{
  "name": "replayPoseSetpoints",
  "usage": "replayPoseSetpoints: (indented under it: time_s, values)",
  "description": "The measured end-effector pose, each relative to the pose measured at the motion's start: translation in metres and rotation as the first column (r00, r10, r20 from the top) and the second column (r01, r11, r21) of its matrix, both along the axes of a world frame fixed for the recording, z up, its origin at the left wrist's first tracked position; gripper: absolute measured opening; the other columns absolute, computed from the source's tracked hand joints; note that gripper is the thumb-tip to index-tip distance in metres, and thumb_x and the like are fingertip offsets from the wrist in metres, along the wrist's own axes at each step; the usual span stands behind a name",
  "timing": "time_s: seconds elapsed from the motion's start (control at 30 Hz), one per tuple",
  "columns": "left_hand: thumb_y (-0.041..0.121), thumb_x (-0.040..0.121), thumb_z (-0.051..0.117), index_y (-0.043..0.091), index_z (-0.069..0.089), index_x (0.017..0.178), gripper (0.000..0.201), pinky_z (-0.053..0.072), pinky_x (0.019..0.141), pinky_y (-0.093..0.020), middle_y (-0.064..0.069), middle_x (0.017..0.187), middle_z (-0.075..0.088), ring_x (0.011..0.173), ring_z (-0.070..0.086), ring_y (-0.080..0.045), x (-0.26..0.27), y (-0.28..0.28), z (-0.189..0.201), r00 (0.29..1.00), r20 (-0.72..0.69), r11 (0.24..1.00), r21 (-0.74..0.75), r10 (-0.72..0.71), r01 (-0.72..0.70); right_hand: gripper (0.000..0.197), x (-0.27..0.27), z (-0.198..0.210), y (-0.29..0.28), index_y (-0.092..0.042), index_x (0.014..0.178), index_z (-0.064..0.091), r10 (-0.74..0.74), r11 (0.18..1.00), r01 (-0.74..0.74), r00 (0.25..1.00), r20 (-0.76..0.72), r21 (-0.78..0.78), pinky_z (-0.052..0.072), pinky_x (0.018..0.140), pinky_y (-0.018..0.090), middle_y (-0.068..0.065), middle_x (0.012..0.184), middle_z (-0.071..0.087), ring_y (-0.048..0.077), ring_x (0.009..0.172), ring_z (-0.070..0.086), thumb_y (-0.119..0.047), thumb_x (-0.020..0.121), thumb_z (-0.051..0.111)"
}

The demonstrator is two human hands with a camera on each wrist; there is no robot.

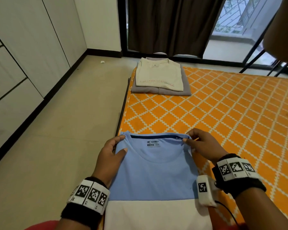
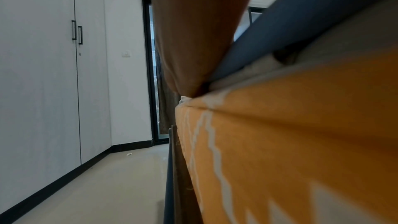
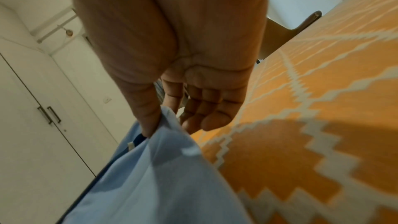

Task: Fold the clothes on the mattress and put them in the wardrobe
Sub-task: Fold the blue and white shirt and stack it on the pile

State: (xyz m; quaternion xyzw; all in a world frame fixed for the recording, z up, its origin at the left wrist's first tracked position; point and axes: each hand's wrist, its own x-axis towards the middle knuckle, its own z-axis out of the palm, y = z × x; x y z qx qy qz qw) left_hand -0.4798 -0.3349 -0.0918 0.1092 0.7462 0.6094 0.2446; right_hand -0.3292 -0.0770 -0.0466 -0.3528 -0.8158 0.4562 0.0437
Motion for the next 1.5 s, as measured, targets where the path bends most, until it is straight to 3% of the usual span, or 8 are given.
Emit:
replayPoseSetpoints:
  time_s: [0.33, 0.43, 0.57, 0.67, 0.8, 1.0, 1.2, 1.5]
  values:
    - [0.0, 0.092, 0.056, 0.03, 0.055, 0.126, 0.046, 0.047, 0.096, -0.03, 0.009, 0.134, 0.05, 0.115, 0.051, -0.006, 0.007, 0.001, 0.008, 0.993, -0.095, 0.997, -0.005, 0.076, -0.077, 0.019, 0.006, 0.006, 0.007, -0.006, 0.115, 0.05, -0.077, 0.975, 0.082, 0.997, 0.031, -0.209, 0.046, 0.05, 0.022, 0.027, 0.102, 0.062, 0.023, 0.066, 0.056, -0.002, 0.096, 0.053]
    - [0.008, 0.09, 0.06, 0.033, 0.053, 0.117, 0.038, 0.039, 0.097, -0.028, 0.012, 0.13, 0.04, 0.12, 0.042, -0.009, 0.012, 0.003, 0.016, 0.92, -0.379, 0.985, -0.093, 0.098, -0.144, 0.023, 0.008, 0.006, 0.007, -0.009, 0.111, 0.052, -0.01, 0.978, 0.011, 1.0, 0.005, -0.209, 0.054, 0.062, 0.039, 0.021, 0.104, 0.065, 0.036, 0.075, 0.062, 0.006, 0.093, 0.054]
    - [0.047, 0.081, 0.058, 0.032, 0.056, 0.123, 0.045, 0.026, 0.109, -0.026, 0.01, 0.14, 0.039, 0.132, 0.032, -0.012, 0.04, 0.016, 0.021, 0.751, -0.645, 0.977, -0.212, -0.141, 0.001, 0.044, 0.007, 0.007, 0.007, -0.031, 0.115, 0.062, 0.165, 0.986, -0.165, 0.986, 0.012, 0.003, 0.056, 0.067, 0.035, -0.001, 0.115, 0.057, 0.028, 0.083, 0.063, 0.006, 0.093, 0.054]
    - [0.08, 0.072, 0.04, 0.046, 0.033, 0.142, 0.079, -0.002, 0.12, -0.044, 0.012, 0.162, -0.002, 0.149, -0.012, -0.015, 0.065, 0.026, 0.017, 0.671, -0.557, 0.833, -0.526, -0.489, 0.17, 0.05, 0.004, 0.01, 0.002, -0.037, 0.119, 0.062, 0.295, 0.936, -0.307, 0.951, 0.094, 0.174, 0.045, 0.067, 0.017, -0.009, 0.12, 0.044, 0.009, 0.088, 0.052, 0.004, 0.093, 0.049]
    - [0.092, 0.072, 0.031, 0.05, 0.0, 0.149, 0.093, -0.025, 0.109, -0.057, 0.021, 0.154, -0.032, 0.136, -0.043, -0.013, 0.079, 0.029, 0.013, 0.59, -0.454, 0.664, -0.722, -0.667, 0.195, 0.037, 0.001, 0.006, -0.001, -0.035, 0.112, 0.064, 0.313, 0.908, -0.349, 0.933, 0.177, 0.234, 0.045, 0.074, 0.028, -0.003, 0.115, 0.043, 0.013, 0.089, 0.05, -0.007, 0.094, 0.05]
    - [0.1, 0.064, 0.021, 0.034, 0.032, 0.151, 0.11, 0.011, 0.104, -0.066, -0.003, 0.161, 0.022, 0.147, 0.018, -0.032, 0.088, 0.028, -0.007, 0.535, -0.36, 0.525, -0.829, -0.764, 0.193, 0.018, -0.004, -0.002, -0.001, -0.03, 0.11, 0.059, 0.266, 0.861, -0.379, 0.904, 0.336, 0.338, 0.041, 0.071, 0.028, 0.001, 0.119, 0.044, 0.018, 0.089, 0.05, -0.024, 0.092, 0.061]
    - [0.101, 0.063, 0.021, 0.032, 0.038, 0.149, 0.112, 0.012, 0.103, -0.066, -0.005, 0.159, 0.027, 0.145, 0.02, -0.034, 0.087, 0.029, -0.01, 0.512, -0.383, 0.529, -0.831, -0.769, 0.172, 0.008, -0.005, 0.01, -0.001, -0.027, 0.096, 0.068, 0.23, 0.787, -0.375, 0.915, 0.331, 0.491, 0.043, 0.075, 0.03, -0.005, 0.121, 0.051, 0.02, 0.106, 0.05, -0.026, 0.088, 0.07]
    - [0.097, 0.067, 0.023, 0.033, 0.029, 0.152, 0.106, 0.01, 0.103, -0.068, -0.009, 0.16, 0.024, 0.146, 0.019, -0.041, 0.089, 0.03, -0.008, 0.488, -0.426, 0.553, -0.819, -0.762, 0.15, 0.007, 0.002, 0.027, 0.005, -0.031, 0.082, 0.067, 0.244, 0.739, -0.299, 0.954, 0.174, 0.604, 0.042, 0.061, 0.03, -0.009, 0.098, 0.059, 0.014, 0.079, 0.053, -0.036, 0.086, 0.071]
